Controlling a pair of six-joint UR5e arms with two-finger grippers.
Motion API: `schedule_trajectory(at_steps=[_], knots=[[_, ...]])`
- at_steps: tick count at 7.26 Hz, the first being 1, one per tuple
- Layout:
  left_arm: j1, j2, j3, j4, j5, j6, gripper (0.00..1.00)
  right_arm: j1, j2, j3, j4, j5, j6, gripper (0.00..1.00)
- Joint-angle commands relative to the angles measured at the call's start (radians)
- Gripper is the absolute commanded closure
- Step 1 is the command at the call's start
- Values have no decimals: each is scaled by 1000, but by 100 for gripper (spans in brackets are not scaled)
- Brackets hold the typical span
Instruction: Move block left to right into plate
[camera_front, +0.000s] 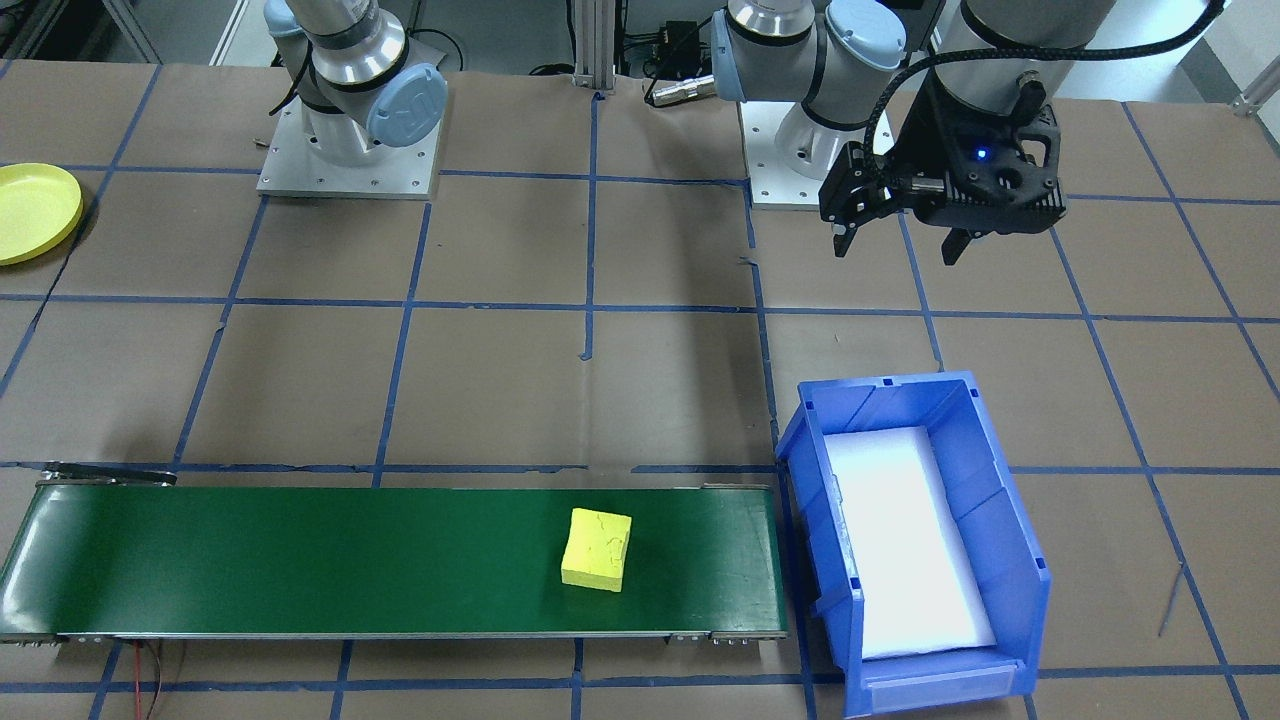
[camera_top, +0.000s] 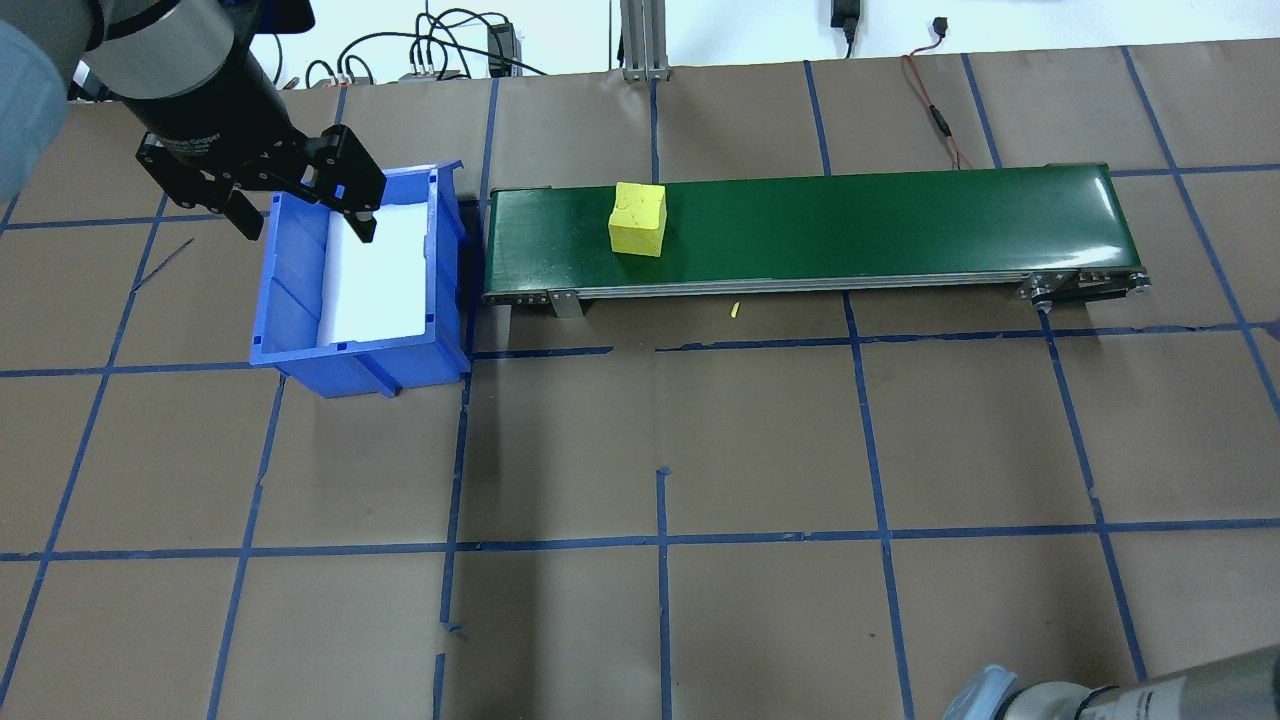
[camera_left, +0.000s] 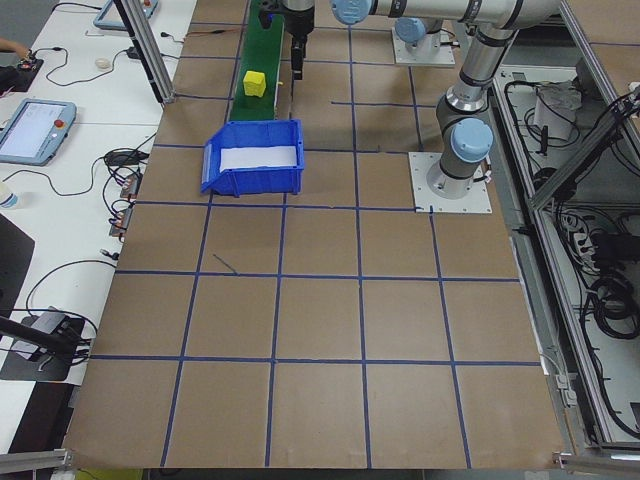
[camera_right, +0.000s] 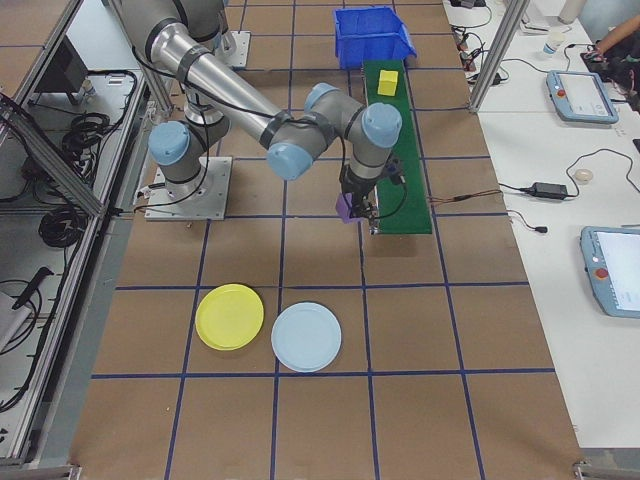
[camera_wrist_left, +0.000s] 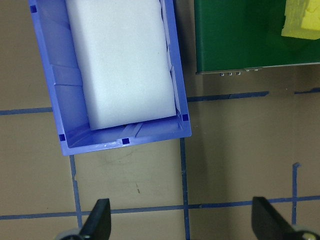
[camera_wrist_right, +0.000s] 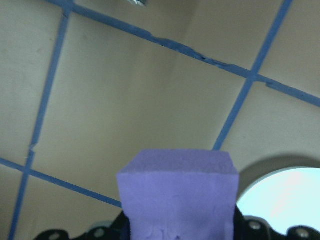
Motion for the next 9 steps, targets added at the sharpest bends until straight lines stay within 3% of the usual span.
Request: schedule_trajectory(at_steps=[1,3,4,5,6,8,9], knots=[[-1,9,-6,-15,2,1,0,-199,136,36,-214,-20,-174,70],[-4,11,5,-11,17,-28,0,-252,170,39,-305,-23,-213,69],[-6,17,-10,-21,24,-47,0,-271,196,41,-353,-21,-216,63],[-9,26,-17,-59,25,-47,0,-304,224,41,-361,-6,-216,24],[-9,41,-17,-70,25,-45,0,-321,227,42,-361,27,-216,0],[-10,54,-17,-60,7,-38,0,-323,207,35,-346,37,-196,0],[-9,69,-20,-63,7,-33,0,-309,177,38,-333,121,-158,0]])
